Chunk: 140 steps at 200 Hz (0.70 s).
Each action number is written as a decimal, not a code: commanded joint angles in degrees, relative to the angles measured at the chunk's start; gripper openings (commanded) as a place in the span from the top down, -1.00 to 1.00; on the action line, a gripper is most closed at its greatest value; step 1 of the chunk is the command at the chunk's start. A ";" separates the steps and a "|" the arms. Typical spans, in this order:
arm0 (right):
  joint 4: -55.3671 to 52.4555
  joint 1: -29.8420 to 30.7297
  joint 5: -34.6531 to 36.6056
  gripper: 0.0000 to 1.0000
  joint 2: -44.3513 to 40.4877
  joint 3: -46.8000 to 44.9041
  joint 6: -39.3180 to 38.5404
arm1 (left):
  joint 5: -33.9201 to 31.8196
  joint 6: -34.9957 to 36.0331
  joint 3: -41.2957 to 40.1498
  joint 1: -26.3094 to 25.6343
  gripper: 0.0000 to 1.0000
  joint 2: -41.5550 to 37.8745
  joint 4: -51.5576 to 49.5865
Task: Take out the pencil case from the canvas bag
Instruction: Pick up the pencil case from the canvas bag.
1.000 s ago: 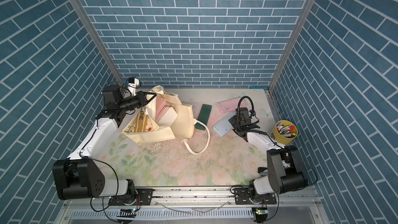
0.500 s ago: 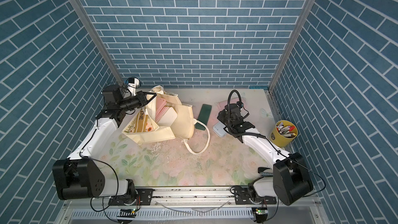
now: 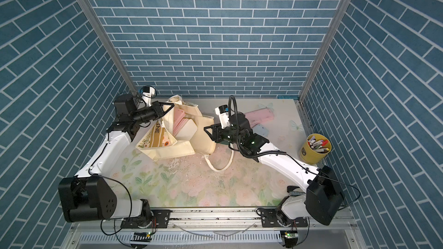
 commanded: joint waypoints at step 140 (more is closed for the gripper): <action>-0.79 4.08 1.61 0.14 18.92 10.83 -5.01 | 1.76 -1.42 1.13 0.13 1.00 -0.91 4.37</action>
